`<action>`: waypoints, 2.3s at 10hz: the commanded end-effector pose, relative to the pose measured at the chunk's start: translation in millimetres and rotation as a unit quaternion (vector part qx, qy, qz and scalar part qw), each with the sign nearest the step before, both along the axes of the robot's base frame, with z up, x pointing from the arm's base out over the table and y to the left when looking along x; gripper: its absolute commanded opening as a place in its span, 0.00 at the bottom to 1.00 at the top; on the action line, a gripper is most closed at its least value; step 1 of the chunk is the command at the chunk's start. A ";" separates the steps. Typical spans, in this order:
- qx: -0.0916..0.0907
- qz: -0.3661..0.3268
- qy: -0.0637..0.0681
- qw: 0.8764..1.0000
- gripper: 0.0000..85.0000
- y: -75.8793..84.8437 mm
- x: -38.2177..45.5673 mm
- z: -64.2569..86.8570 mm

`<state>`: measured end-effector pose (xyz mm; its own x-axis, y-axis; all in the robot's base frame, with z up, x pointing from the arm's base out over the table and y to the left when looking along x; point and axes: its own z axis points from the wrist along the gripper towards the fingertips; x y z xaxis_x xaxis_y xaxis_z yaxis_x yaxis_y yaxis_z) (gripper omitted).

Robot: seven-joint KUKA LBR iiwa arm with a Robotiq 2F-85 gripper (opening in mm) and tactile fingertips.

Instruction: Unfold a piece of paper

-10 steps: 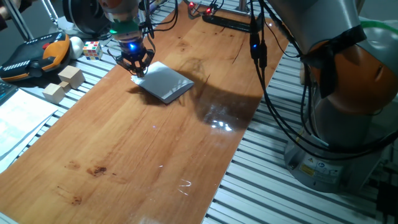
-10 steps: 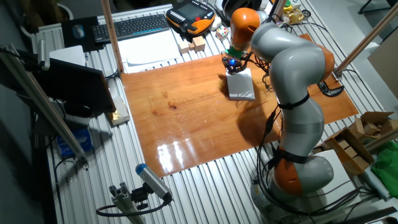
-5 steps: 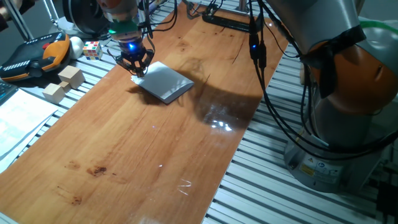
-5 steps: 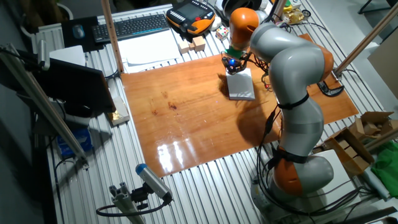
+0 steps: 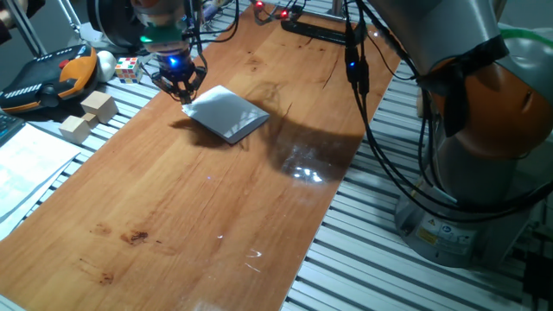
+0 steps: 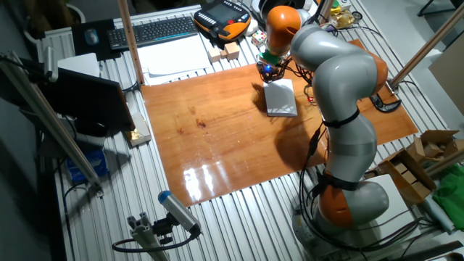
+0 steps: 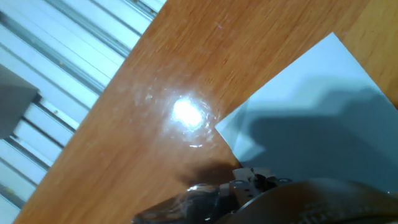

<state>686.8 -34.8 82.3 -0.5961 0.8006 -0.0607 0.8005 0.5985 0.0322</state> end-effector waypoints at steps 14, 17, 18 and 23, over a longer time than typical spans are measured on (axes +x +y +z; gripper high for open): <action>-0.009 -0.079 -0.008 0.997 0.54 -11.2 21.6 -33.7; -0.018 -0.080 -0.005 0.997 0.56 -12.0 24.5 -39.3; -0.018 -0.081 -0.003 0.997 0.56 -12.3 25.6 -41.3; -0.016 -0.080 -0.002 0.997 0.56 -20.8 24.7 -51.0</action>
